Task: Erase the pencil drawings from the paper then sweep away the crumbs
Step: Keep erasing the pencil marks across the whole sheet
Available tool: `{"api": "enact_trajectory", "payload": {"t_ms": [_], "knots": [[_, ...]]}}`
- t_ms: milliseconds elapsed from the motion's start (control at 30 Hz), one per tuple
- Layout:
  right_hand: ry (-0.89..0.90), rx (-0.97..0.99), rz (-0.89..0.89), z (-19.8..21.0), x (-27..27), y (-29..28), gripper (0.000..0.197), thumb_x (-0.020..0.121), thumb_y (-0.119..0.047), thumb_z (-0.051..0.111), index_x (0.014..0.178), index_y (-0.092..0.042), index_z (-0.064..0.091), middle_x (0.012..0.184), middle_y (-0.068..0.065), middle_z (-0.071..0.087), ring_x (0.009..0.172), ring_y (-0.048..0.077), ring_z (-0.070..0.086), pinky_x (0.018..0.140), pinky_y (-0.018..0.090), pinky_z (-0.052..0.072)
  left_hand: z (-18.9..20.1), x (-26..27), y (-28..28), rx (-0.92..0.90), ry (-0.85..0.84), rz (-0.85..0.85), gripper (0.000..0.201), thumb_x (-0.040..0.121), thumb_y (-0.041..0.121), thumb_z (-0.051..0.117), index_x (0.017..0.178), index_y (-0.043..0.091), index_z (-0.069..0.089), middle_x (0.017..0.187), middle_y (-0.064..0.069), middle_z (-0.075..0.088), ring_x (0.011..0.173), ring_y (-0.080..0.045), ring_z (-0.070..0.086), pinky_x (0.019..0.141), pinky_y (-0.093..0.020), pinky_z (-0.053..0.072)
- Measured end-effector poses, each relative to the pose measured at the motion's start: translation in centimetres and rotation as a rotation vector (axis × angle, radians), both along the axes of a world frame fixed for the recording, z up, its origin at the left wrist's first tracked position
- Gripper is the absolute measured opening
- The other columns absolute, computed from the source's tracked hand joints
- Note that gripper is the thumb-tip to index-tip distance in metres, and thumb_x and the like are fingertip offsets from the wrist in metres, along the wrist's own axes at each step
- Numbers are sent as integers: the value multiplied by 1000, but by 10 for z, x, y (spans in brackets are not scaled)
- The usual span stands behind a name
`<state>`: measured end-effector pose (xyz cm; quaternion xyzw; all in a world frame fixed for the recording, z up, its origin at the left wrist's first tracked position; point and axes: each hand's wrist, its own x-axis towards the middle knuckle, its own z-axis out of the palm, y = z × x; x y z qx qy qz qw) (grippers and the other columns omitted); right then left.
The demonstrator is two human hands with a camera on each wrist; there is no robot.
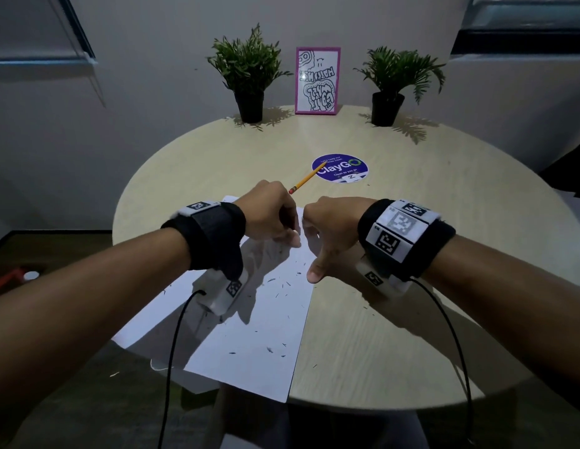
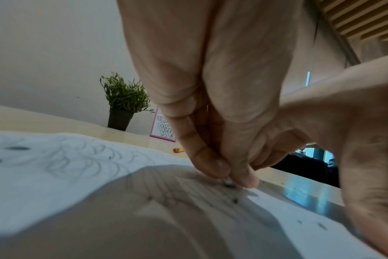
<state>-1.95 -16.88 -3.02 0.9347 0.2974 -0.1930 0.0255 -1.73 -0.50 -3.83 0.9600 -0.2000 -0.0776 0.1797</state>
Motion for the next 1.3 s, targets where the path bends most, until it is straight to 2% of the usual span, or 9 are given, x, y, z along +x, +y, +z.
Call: {"api": "enact_trajectory", "payload": {"t_ms": [200, 333, 433, 567, 667, 800, 933, 1067, 1300], "knots": [[4, 89, -13, -1, -1, -1, 57, 56, -56, 92, 76, -38, 41, 83, -16, 59, 83, 16, 63, 79, 37, 55, -3, -18, -7, 32, 174, -116, 24, 71, 33, 89, 83, 17, 75, 76, 3, 74, 68, -8, 67, 61, -17, 51], [5, 26, -2, 2, -2, 0, 57, 60, -58, 89, 73, -32, 41, 87, -11, 58, 87, 18, 61, 83, 36, 54, 5, -8, -6, 117, 8, -64, 9, 78, 18, 82, 85, 19, 76, 76, 5, 72, 78, -13, 67, 63, -16, 49], [3, 8, -2, 3, 0, 1, 56, 62, -60, 87, 73, -30, 41, 93, -7, 60, 90, 20, 62, 88, 39, 55, 9, -3, -8, 118, -26, -33, 9, 77, 16, 82, 84, 19, 77, 74, 4, 72, 76, -13, 66, 72, -29, 56], [-9, 29, -33, -4, 2, -1, 59, 54, -66, 88, 72, -34, 41, 80, -14, 55, 78, 14, 59, 82, 41, 56, 5, -18, -11, 148, 12, -111, 14, 74, 28, 86, 80, 21, 75, 64, 12, 67, 60, 1, 59, 53, -5, 39], [-41, 49, -65, -7, 2, -1, 58, 49, -68, 87, 71, -36, 45, 80, -16, 56, 76, 12, 60, 79, 40, 57, 8, -17, -10, 140, 33, -94, 17, 73, 29, 87, 84, 19, 78, 72, 5, 74, 64, -2, 61, 55, -6, 41], [19, 6, -28, 3, -2, 0, 57, 60, -60, 88, 71, -30, 41, 80, -11, 56, 80, 17, 60, 82, 36, 55, 14, 3, -8, 110, -28, 14, 16, 72, 26, 89, 81, 16, 81, 67, 4, 73, 66, -8, 68, 73, -28, 58], [4, 52, -22, -5, 1, -2, 53, 58, -62, 88, 73, -36, 45, 81, -17, 58, 79, 13, 62, 78, 35, 54, 11, -4, -10, 103, 43, -54, 19, 70, 30, 89, 84, 20, 80, 72, 7, 75, 66, -3, 67, 63, -12, 51], [-14, 45, -26, -7, 0, -3, 54, 60, -62, 86, 74, -36, 41, 80, -16, 61, 78, 13, 63, 78, 38, 56, 6, -21, -10, 65, 192, -111, 20, 70, 32, 90, 79, 19, 77, 72, 6, 75, 64, -3, 67, 65, -18, 52], [27, -48, -4, 5, -6, 0, 53, 72, -61, 80, 71, -30, 37, 78, -13, 51, 87, 19, 59, 83, 35, 52, 10, 1, -7, -4, 95, 35, 16, 68, 32, 91, 75, 22, 80, 65, 10, 73, 65, 1, 69, 63, -13, 46]]}}
